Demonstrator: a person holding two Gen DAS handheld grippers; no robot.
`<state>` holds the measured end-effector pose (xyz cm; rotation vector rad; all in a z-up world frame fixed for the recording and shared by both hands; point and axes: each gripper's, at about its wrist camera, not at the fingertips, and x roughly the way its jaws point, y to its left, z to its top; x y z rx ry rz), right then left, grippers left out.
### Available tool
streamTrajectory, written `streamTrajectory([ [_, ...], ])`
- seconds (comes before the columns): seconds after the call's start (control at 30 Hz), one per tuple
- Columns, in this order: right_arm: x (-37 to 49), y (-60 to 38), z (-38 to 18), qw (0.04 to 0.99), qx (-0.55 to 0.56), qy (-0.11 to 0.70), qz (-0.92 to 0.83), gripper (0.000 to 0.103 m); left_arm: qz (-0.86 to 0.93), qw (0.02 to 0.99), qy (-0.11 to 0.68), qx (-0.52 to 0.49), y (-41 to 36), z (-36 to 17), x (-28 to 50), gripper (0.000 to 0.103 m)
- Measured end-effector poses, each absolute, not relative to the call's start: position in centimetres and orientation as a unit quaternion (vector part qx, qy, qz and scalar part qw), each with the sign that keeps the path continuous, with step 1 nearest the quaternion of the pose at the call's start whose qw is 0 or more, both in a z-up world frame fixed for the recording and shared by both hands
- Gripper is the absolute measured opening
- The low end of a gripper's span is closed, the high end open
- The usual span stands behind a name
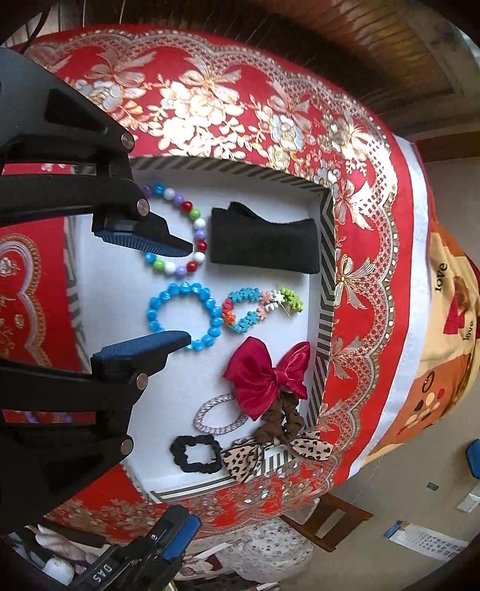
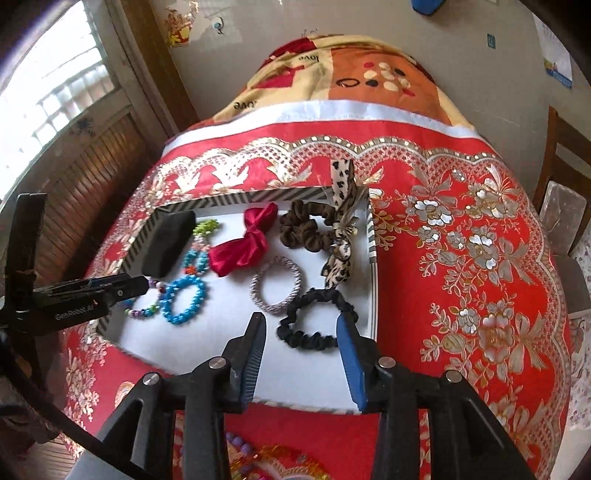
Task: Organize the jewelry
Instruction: 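Release the blue bracelet and black scrunchie in the tray and withdraw both tools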
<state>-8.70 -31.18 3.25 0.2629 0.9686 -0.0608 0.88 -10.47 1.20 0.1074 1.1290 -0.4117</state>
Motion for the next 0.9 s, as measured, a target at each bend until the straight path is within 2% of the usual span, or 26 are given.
streamTrajectory([
  [0.47,-13.5,-28.0,5.0,0.882,0.122,0.454,-0.025,0.041,-0.192,0.837,0.507,0.07,-8.7,2.5,-4.0,0.041],
  [0.9,-17.9,-26.5,4.1,0.877,0.122,0.463,-0.033,0.041,-0.202,0.833,0.508,0.086,-7.5,2.2,-7.5,0.041],
])
